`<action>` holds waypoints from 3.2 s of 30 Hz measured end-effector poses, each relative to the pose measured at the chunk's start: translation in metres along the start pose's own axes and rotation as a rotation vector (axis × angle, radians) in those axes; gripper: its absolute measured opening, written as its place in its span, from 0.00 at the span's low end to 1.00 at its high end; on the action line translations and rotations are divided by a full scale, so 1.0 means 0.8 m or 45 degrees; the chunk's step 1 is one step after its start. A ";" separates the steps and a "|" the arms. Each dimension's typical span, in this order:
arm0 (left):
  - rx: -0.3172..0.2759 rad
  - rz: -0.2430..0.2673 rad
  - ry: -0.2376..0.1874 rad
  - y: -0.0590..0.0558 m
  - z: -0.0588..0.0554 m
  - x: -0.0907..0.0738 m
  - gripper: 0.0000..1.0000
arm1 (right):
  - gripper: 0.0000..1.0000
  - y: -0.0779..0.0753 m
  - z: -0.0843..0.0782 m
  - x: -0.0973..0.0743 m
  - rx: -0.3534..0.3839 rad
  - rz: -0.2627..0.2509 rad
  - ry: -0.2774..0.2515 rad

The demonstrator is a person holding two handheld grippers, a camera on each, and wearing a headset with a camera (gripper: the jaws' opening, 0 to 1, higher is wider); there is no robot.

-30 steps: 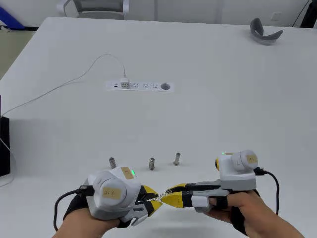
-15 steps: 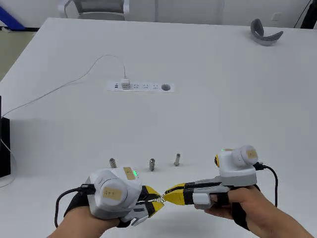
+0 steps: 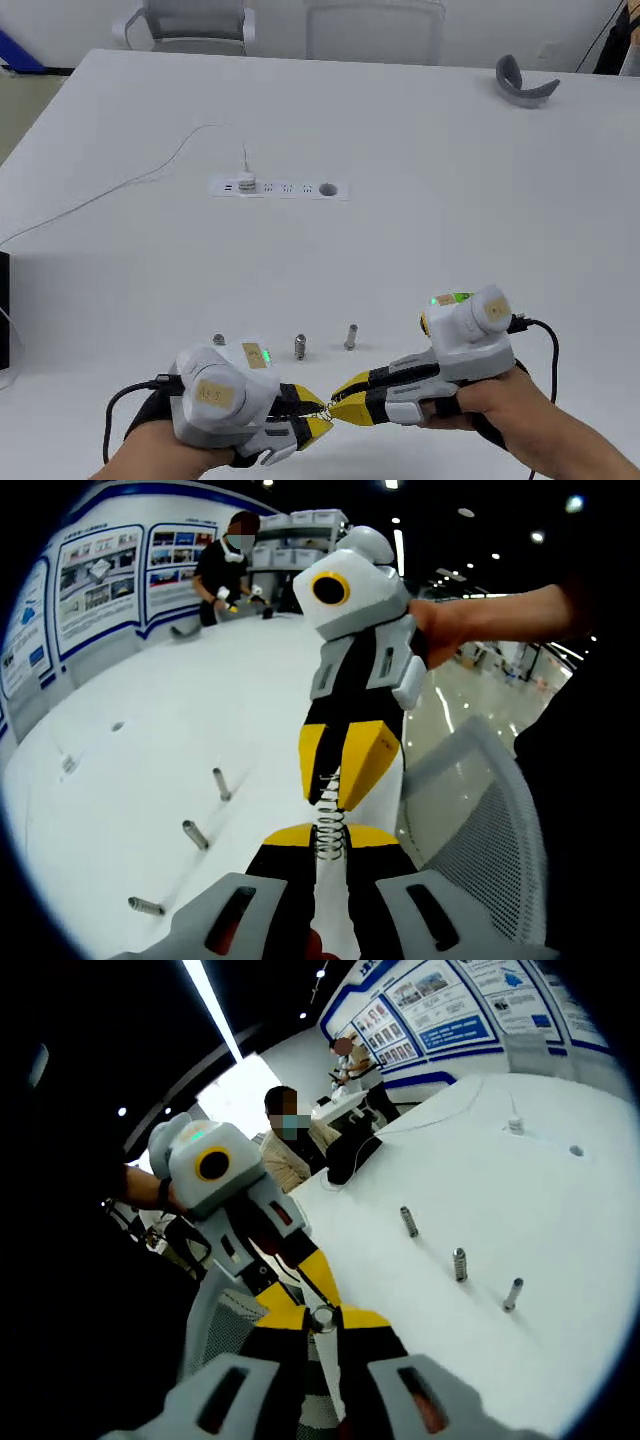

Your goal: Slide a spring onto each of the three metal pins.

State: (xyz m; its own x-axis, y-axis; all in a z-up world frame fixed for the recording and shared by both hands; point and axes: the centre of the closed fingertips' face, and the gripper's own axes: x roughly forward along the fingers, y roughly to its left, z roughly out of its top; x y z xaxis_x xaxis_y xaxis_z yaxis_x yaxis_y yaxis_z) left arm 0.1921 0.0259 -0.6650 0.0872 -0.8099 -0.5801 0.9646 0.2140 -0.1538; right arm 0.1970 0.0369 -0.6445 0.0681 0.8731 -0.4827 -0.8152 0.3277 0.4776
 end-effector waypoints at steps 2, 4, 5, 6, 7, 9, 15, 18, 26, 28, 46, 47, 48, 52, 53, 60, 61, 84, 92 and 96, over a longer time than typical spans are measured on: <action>0.015 -0.018 -0.013 0.000 0.006 0.001 0.10 | 0.12 0.000 0.003 -0.003 -0.066 0.001 0.062; 0.025 -0.039 -0.031 0.001 0.013 0.002 0.10 | 0.12 0.002 0.007 -0.007 -0.149 0.009 0.120; 0.029 -0.048 -0.041 0.000 0.016 0.002 0.10 | 0.12 0.002 0.008 -0.009 -0.176 0.013 0.143; 0.036 -0.062 -0.058 0.000 0.021 0.002 0.10 | 0.12 0.003 0.010 -0.012 -0.219 0.020 0.180; 0.038 -0.070 -0.068 0.000 0.024 0.002 0.10 | 0.12 0.004 0.011 -0.014 -0.248 0.025 0.206; 0.043 -0.085 -0.089 0.000 0.030 0.001 0.10 | 0.12 0.006 0.013 -0.018 -0.320 0.036 0.268; 0.047 -0.104 -0.126 -0.001 0.039 0.000 0.10 | 0.12 0.008 0.014 -0.021 -0.489 0.066 0.402; 0.036 -0.118 -0.151 -0.003 0.042 -0.002 0.10 | 0.13 0.010 0.012 -0.019 -0.517 0.090 0.429; 0.043 -0.136 -0.153 -0.007 0.036 -0.005 0.10 | 0.13 0.014 0.004 -0.013 -0.547 0.119 0.447; 0.050 -0.138 -0.156 -0.007 0.035 -0.005 0.10 | 0.12 0.014 0.004 -0.013 -0.551 0.118 0.443; 0.045 -0.104 -0.147 0.000 0.019 0.000 0.16 | 0.12 -0.001 -0.018 -0.018 -0.491 0.023 0.451; 0.042 -0.101 -0.145 0.001 0.018 0.000 0.16 | 0.12 -0.003 -0.020 -0.019 -0.487 0.016 0.456; 0.036 -0.097 -0.144 0.002 0.017 -0.001 0.17 | 0.12 -0.004 -0.022 -0.020 -0.481 0.013 0.460; 0.017 -0.077 -0.138 0.004 0.010 -0.004 0.18 | 0.12 -0.009 -0.032 -0.023 -0.460 -0.014 0.468; 0.012 -0.070 -0.138 0.006 0.008 -0.004 0.19 | 0.12 -0.010 -0.033 -0.024 -0.453 -0.018 0.468; -0.044 -0.020 -0.117 0.013 -0.008 -0.005 0.23 | 0.12 -0.028 -0.055 -0.029 -0.404 -0.097 0.529; -0.047 -0.008 -0.107 0.016 -0.013 -0.005 0.24 | 0.12 -0.033 -0.061 -0.031 -0.399 -0.112 0.547; -0.249 0.231 -0.048 0.067 -0.084 -0.034 0.43 | 0.12 -0.099 -0.097 -0.038 -0.292 -0.367 0.648; -0.293 0.294 -0.040 0.077 -0.101 -0.051 0.50 | 0.12 -0.119 -0.083 -0.042 -0.275 -0.401 0.629; -0.321 0.320 -0.050 0.082 -0.106 -0.059 0.51 | 0.12 -0.131 -0.073 -0.042 -0.284 -0.414 0.634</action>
State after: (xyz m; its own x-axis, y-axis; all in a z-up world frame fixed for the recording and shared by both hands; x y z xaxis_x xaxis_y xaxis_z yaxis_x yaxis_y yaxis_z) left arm 0.2301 0.1246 -0.7157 0.3283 -0.7340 -0.5945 0.8207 0.5333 -0.2052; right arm 0.2467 -0.0482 -0.7215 0.1004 0.4517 -0.8865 -0.9019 0.4175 0.1106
